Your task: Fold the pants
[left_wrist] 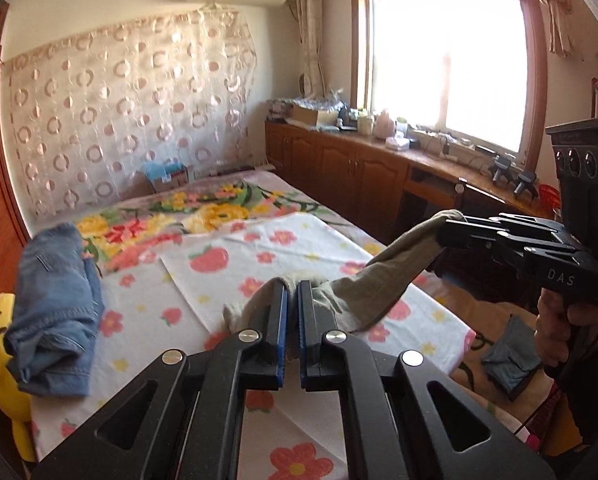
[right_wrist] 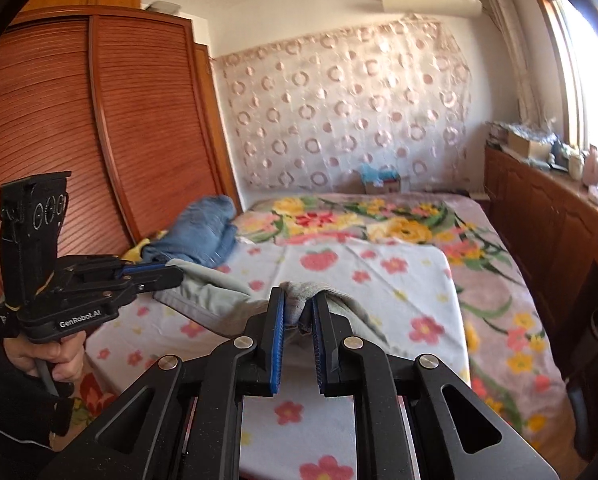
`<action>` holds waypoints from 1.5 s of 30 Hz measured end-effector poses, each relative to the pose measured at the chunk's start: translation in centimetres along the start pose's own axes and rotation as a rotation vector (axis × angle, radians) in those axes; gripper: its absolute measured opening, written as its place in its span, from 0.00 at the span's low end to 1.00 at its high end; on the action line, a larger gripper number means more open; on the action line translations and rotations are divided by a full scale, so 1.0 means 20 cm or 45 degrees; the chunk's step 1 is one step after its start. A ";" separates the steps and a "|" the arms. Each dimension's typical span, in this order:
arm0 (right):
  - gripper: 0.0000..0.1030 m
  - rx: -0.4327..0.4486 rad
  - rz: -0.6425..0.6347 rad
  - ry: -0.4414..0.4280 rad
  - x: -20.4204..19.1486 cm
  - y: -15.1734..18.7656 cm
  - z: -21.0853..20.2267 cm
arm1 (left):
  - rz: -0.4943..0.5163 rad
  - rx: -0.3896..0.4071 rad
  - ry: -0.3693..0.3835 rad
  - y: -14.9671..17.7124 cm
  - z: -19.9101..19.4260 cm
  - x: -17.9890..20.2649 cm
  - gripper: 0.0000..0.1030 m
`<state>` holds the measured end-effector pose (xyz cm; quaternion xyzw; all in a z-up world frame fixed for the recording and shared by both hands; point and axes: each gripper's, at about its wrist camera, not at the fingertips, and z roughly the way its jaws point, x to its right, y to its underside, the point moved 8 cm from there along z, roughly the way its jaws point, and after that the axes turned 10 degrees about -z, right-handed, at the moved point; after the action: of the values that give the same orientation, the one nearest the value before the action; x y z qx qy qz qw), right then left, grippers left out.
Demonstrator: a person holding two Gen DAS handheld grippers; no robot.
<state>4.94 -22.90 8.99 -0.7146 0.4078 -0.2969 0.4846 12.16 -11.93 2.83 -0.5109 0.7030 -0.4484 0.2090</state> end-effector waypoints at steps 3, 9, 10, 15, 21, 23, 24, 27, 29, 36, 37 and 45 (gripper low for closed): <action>0.12 0.022 -0.055 -0.008 -0.03 -0.10 0.04 | -0.004 0.040 -0.024 -0.10 -0.02 -0.05 0.05; 0.12 0.004 -0.147 -0.007 0.01 -0.31 0.27 | -0.018 0.085 -0.111 -0.31 0.03 -0.24 0.05; 0.12 0.000 -0.162 -0.006 0.02 -0.35 0.33 | -0.021 0.089 -0.129 -0.34 0.06 -0.28 0.05; 0.12 0.000 -0.220 0.030 0.13 -0.52 0.61 | -0.068 0.096 -0.206 -0.55 0.21 -0.49 0.05; 0.12 0.045 -0.256 0.032 0.06 -0.58 0.73 | -0.073 0.162 -0.304 -0.66 0.17 -0.55 0.05; 0.12 0.009 -0.261 0.008 0.04 -0.47 0.73 | -0.066 0.144 -0.301 -0.58 0.16 -0.55 0.05; 0.12 -0.021 -0.258 -0.003 0.04 -0.41 0.74 | -0.063 0.118 -0.307 -0.51 0.17 -0.55 0.05; 0.12 -0.169 -0.216 -0.066 0.05 -0.17 0.80 | -0.047 -0.006 -0.296 -0.23 0.23 -0.56 0.05; 0.12 -0.248 -0.191 -0.124 0.01 0.02 0.82 | -0.050 -0.079 -0.301 -0.04 0.26 -0.57 0.05; 0.12 -0.443 -0.144 -0.200 -0.09 0.47 0.87 | -0.129 -0.264 -0.254 0.49 0.32 -0.56 0.05; 0.12 -0.455 -0.130 -0.205 -0.11 0.49 0.88 | -0.130 -0.268 -0.252 0.53 0.32 -0.55 0.05; 0.12 -0.458 -0.028 -0.203 -0.06 0.55 0.82 | -0.194 -0.295 -0.233 0.68 0.28 -0.50 0.05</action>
<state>14.58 -16.57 -7.23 -0.8154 0.4067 -0.1670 0.3767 13.00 -4.06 -13.22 -0.6220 0.6874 -0.3305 0.1771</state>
